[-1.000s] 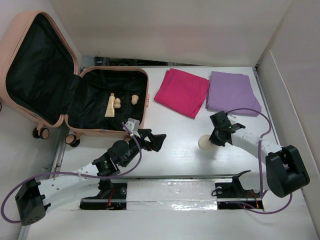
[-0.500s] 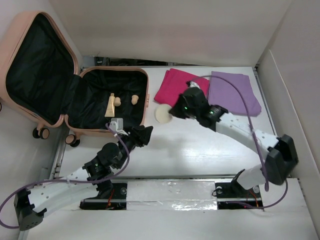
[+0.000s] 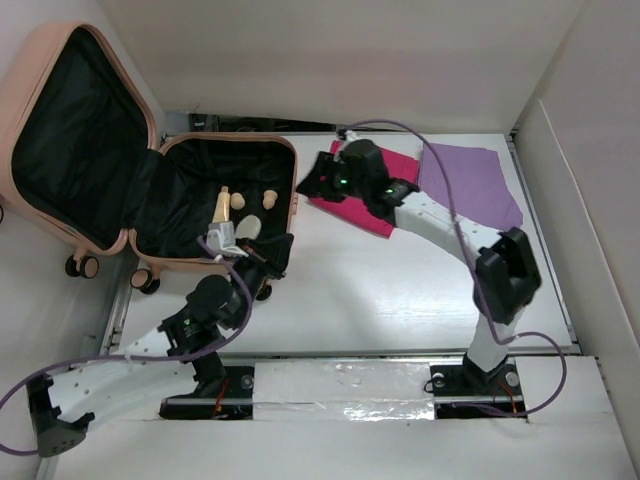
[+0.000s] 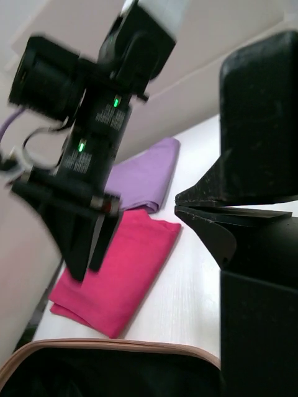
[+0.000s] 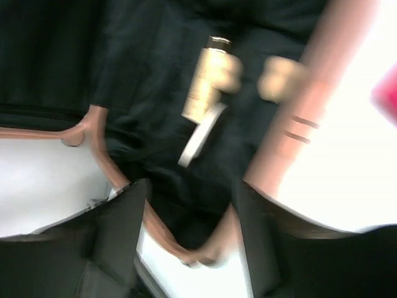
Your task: Pack the luggage
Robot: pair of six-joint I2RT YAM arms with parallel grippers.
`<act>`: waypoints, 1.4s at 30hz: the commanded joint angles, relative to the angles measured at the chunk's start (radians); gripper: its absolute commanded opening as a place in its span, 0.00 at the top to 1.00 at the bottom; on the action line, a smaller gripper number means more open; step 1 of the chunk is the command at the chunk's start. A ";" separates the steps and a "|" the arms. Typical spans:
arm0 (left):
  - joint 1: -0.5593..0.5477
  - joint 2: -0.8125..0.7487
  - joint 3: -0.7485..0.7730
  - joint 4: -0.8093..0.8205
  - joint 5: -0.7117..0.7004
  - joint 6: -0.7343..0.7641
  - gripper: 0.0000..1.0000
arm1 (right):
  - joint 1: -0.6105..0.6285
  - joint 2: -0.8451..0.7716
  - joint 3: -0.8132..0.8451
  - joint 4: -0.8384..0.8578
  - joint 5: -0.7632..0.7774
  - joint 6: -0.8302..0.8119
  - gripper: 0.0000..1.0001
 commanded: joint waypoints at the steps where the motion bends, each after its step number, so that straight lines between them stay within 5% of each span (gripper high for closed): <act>1: -0.004 0.142 0.068 0.077 0.017 0.009 1.00 | -0.122 -0.220 -0.175 0.155 -0.023 -0.035 0.49; 2: -0.004 0.192 0.111 0.080 0.018 0.008 1.00 | -0.148 -0.269 -0.309 0.168 -0.009 -0.044 0.57; 3: -0.004 0.293 0.133 0.080 0.018 0.006 1.00 | -0.175 -0.321 -0.374 0.180 0.020 -0.056 0.74; 4: 0.005 0.345 0.154 0.097 0.038 0.008 0.88 | -0.238 -0.419 -0.436 0.194 0.022 -0.070 0.83; 6: 0.038 0.508 0.229 0.094 0.067 -0.009 0.71 | -0.300 -0.512 -0.581 0.208 0.034 -0.125 0.94; 8: 0.071 0.615 0.319 0.091 0.107 -0.044 0.55 | -0.381 -0.636 -0.655 0.209 0.043 -0.160 0.94; 11: 0.094 0.823 0.468 0.007 0.062 -0.125 0.43 | -0.462 -0.754 -0.757 0.221 0.046 -0.196 0.83; 15: 0.159 1.092 0.659 -0.127 0.003 -0.225 0.35 | -0.498 -0.822 -0.808 0.226 0.037 -0.190 0.48; 18: 0.225 1.217 0.760 -0.185 0.116 -0.311 0.29 | -0.498 -0.842 -0.812 0.220 0.011 -0.199 0.37; 30: 0.252 1.459 0.938 -0.239 0.143 -0.483 0.24 | -0.498 -0.899 -0.828 0.217 -0.047 -0.191 0.33; 42: 0.281 1.601 1.062 -0.449 0.081 -0.710 0.34 | -0.498 -0.951 -0.838 0.206 -0.040 -0.190 0.34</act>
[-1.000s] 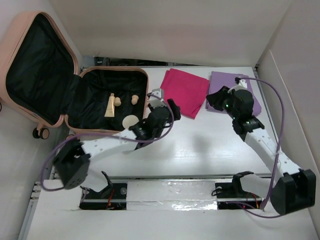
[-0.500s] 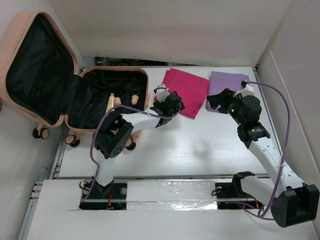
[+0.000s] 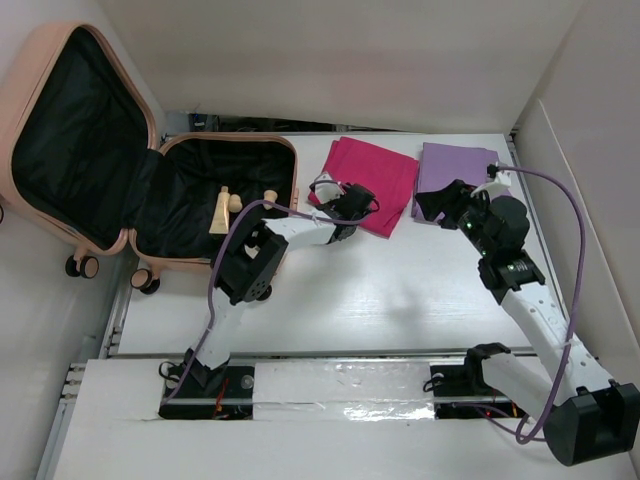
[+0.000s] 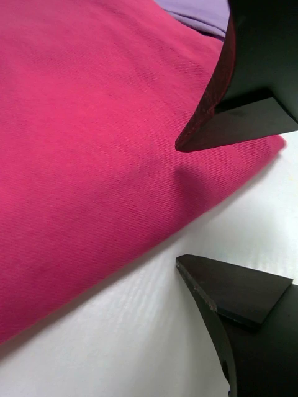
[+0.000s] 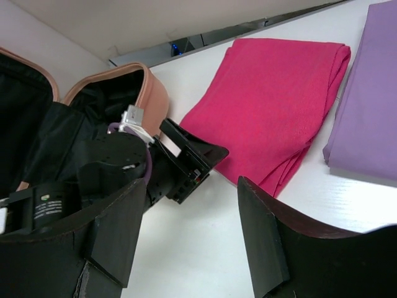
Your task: Pack the luggage
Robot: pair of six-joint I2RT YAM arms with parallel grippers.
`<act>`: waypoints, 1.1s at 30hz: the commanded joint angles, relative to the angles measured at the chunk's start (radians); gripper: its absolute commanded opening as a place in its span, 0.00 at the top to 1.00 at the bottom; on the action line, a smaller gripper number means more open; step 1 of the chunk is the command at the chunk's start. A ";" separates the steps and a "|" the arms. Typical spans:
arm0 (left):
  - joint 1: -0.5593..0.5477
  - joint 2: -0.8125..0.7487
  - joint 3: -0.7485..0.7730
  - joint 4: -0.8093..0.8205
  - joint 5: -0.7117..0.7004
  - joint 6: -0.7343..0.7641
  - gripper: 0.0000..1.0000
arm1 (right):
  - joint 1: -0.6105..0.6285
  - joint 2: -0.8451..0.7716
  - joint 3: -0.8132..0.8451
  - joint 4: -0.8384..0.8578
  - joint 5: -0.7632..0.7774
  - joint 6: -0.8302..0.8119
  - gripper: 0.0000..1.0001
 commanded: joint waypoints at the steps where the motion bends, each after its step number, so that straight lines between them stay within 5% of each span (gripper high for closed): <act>1: 0.019 0.015 0.040 -0.085 -0.023 -0.119 0.34 | -0.002 -0.021 -0.006 0.044 -0.008 -0.012 0.34; 9: 0.054 0.110 0.101 -0.082 0.046 -0.166 0.36 | -0.002 -0.019 -0.003 0.038 -0.040 -0.010 0.34; 17: 0.054 0.137 0.144 -0.048 0.012 -0.146 0.62 | -0.002 -0.046 -0.003 0.027 -0.029 -0.005 0.34; 24: 0.101 0.111 0.056 0.179 0.037 0.048 0.84 | -0.002 -0.062 -0.005 0.014 -0.008 -0.002 0.35; 26: 0.132 0.105 0.022 0.259 0.101 0.119 1.00 | -0.002 -0.064 -0.003 0.012 -0.006 -0.002 0.35; 33: 0.235 -0.019 -0.132 0.510 0.331 0.310 1.00 | -0.002 -0.078 -0.003 0.006 0.000 -0.004 0.35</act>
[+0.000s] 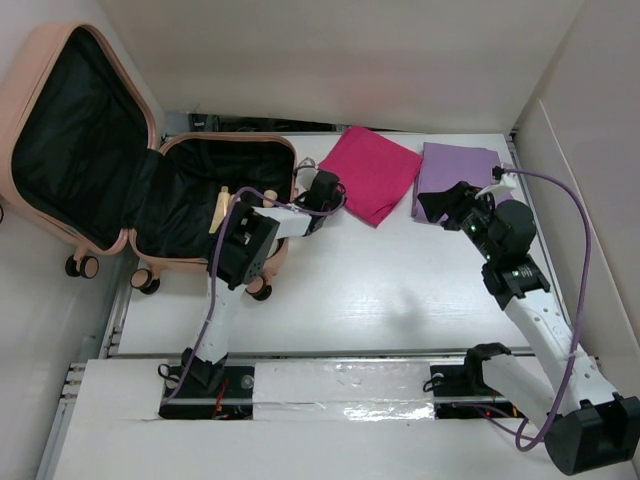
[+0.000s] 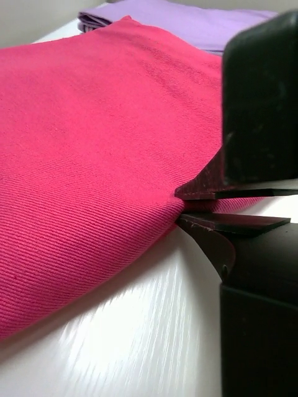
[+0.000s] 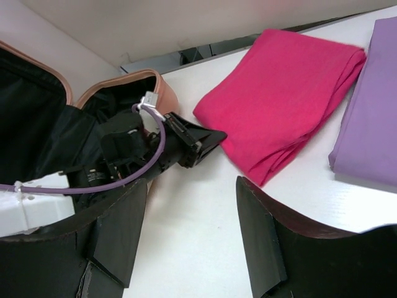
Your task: Pack the luggage
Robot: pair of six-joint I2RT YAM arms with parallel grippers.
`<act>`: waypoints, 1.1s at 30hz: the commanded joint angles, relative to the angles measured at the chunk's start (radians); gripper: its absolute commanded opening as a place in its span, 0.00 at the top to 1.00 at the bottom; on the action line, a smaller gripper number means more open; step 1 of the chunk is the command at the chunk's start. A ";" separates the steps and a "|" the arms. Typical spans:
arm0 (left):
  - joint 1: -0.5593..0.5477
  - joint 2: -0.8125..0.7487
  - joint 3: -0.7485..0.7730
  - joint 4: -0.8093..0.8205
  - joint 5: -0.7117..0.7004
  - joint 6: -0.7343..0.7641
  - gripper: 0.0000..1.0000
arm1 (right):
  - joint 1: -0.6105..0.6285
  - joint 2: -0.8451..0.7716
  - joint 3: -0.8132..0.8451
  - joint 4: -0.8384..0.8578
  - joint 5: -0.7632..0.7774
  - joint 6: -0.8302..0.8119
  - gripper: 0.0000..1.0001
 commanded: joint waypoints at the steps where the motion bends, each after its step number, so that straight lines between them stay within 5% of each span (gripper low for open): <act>1: 0.064 -0.139 -0.078 0.092 0.130 0.172 1.00 | -0.002 -0.021 -0.003 0.019 0.011 -0.004 0.35; 8: 0.115 -0.288 0.068 -0.133 0.381 0.413 1.00 | -0.002 -0.019 -0.003 0.024 0.006 -0.003 0.35; 21: 0.219 -0.633 0.136 -0.537 0.280 0.702 1.00 | -0.011 -0.028 -0.006 0.024 0.003 -0.003 0.35; 33: 0.684 -0.836 -0.098 -0.583 0.209 0.826 1.00 | -0.011 -0.028 -0.012 0.030 -0.015 -0.003 0.35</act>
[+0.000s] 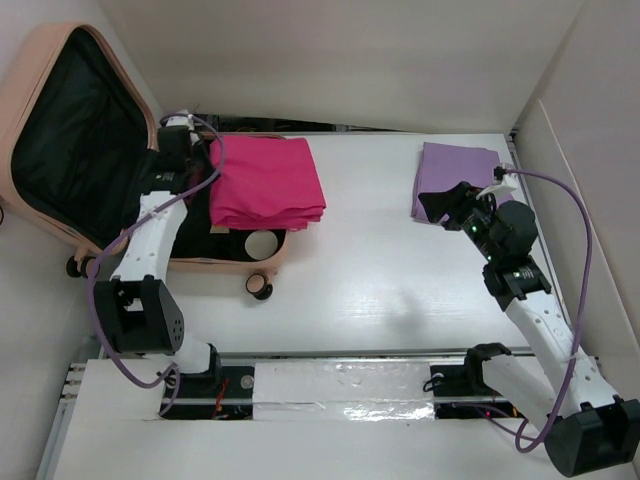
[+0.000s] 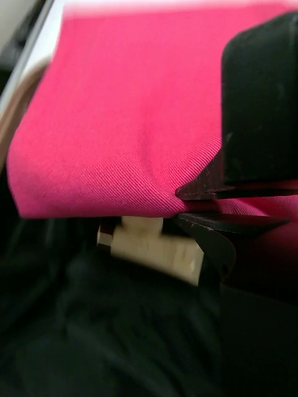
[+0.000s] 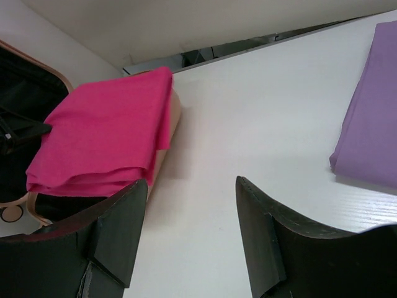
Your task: Pack the luggage
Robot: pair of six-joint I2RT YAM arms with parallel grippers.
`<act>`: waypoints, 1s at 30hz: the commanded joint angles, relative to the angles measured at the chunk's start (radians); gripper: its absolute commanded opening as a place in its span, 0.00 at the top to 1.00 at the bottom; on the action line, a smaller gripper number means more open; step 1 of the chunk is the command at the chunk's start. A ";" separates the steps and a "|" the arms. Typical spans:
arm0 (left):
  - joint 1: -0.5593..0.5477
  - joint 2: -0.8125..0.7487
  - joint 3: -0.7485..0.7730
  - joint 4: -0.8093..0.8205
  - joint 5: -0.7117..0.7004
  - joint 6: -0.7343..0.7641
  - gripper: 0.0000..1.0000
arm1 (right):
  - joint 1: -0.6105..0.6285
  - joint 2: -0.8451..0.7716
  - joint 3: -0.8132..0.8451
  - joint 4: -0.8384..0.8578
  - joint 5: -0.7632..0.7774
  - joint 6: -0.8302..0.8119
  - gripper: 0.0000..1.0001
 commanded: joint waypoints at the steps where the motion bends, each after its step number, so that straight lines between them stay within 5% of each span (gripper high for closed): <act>1: 0.132 -0.074 -0.014 0.097 -0.085 0.109 1.00 | -0.009 -0.021 -0.012 0.028 -0.010 -0.003 0.35; 11: 0.190 0.033 -0.071 0.131 -0.274 0.159 1.00 | -0.009 -0.003 -0.015 0.032 -0.005 -0.008 0.35; 12: 0.190 0.050 -0.074 0.124 -0.294 0.149 0.94 | -0.009 0.000 -0.015 0.032 -0.001 -0.008 0.35; 13: 0.190 0.057 -0.077 0.115 -0.323 0.130 0.75 | -0.009 0.002 -0.015 0.031 0.006 -0.009 0.35; 16: 0.190 0.041 -0.099 0.124 -0.360 0.063 0.52 | -0.009 0.008 -0.018 0.031 0.035 -0.008 0.35; 19: 0.190 -0.017 -0.103 0.126 -0.398 0.011 0.39 | -0.009 0.023 -0.018 0.031 0.055 -0.012 0.38; 21: 0.190 -0.069 -0.100 0.127 -0.410 -0.028 0.38 | -0.009 0.031 -0.016 0.028 0.070 -0.015 0.44; 23: 0.146 -0.135 -0.106 0.150 -0.334 -0.051 0.43 | -0.009 0.043 -0.010 0.010 0.134 -0.025 0.82; 25: 0.080 -0.182 -0.111 0.210 -0.267 -0.054 0.49 | -0.009 0.057 -0.009 -0.006 0.241 -0.040 0.92; 28: -0.143 -0.257 -0.134 0.326 -0.146 -0.069 0.65 | -0.040 0.141 0.001 -0.032 0.312 -0.049 0.93; 30: -0.271 -0.274 -0.136 0.360 -0.099 -0.075 0.69 | -0.116 0.236 0.045 -0.099 0.290 -0.057 0.81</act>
